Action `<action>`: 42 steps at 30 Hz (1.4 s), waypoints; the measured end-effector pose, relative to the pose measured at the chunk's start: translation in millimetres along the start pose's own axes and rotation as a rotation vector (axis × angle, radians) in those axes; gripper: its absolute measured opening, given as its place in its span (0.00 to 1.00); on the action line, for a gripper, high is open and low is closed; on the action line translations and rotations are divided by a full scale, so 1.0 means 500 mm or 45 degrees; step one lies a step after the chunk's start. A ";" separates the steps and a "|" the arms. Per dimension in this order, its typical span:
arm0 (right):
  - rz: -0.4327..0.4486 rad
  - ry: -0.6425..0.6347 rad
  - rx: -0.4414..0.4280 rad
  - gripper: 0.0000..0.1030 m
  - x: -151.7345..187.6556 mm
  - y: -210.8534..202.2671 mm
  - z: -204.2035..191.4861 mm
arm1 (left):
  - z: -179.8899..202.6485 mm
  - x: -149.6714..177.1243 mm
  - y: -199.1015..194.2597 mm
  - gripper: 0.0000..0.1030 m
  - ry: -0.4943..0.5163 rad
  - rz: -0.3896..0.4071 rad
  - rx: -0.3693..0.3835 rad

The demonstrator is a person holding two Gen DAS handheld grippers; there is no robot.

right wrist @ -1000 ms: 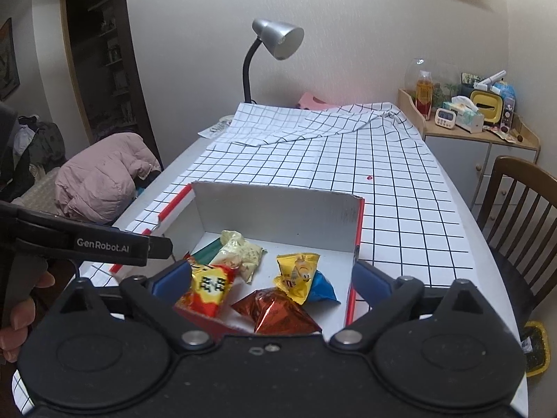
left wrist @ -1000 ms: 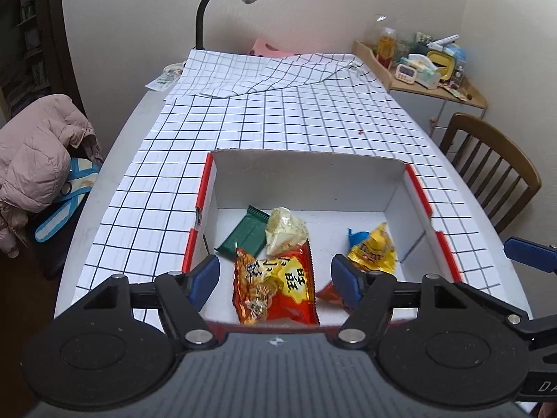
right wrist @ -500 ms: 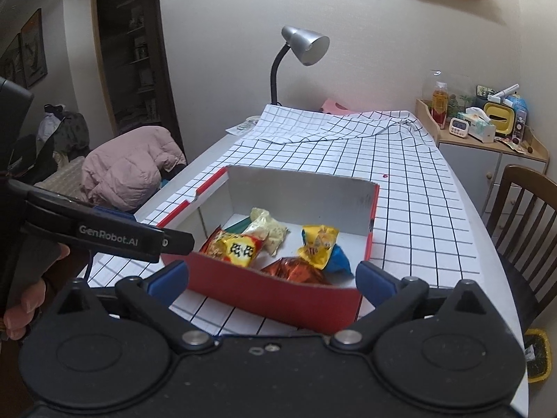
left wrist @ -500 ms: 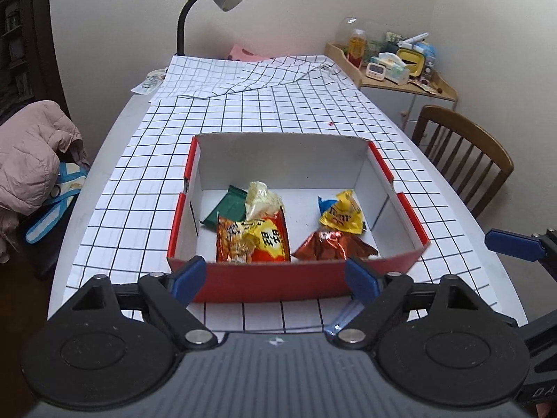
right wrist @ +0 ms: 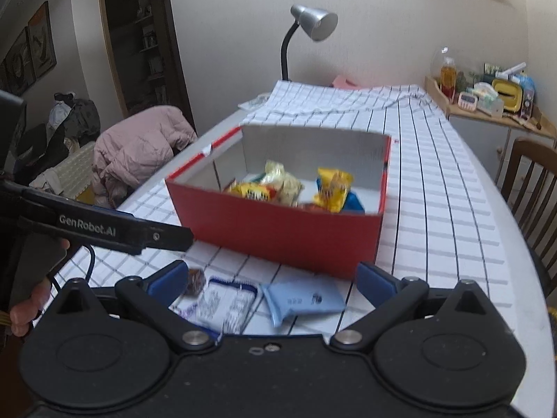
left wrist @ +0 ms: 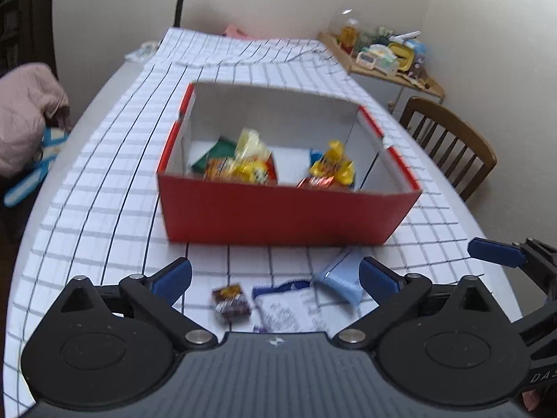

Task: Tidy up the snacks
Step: 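Move both tools back to the snacks beside the red box, then grasp brown wrapped candy with left tool while right tool grasps light blue packet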

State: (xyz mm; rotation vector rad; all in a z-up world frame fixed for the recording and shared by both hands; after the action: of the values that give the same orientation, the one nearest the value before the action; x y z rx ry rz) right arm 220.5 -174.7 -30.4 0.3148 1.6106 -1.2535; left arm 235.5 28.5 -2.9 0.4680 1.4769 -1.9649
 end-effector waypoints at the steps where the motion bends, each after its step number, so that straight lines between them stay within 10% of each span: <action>1: -0.011 -0.005 0.002 0.99 0.008 0.006 -0.002 | -0.008 0.006 0.006 1.00 -0.011 -0.005 -0.013; 28: -0.247 0.346 0.184 0.99 0.047 0.203 0.068 | -0.071 0.041 0.134 0.99 -0.149 -0.039 -0.310; 42: -0.298 0.250 0.367 0.95 0.036 0.270 0.056 | -0.073 0.046 0.147 0.88 -0.163 -0.055 -0.318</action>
State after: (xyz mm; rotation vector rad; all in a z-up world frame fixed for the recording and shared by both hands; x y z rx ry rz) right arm 323.9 -147.2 -119.4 0.4504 1.6671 -1.6839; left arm 264.5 44.1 -81.6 0.1993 1.6323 -1.7755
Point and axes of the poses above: each gripper's, at about its wrist camera, not at the fingertips, and y roughly the way its jaws point, z to its right, x to its underside, the point moved 3 cm from there along y, roughly the way its jaws point, and after that the axes turned 11 degrees about -y, right-handed, at the moved point
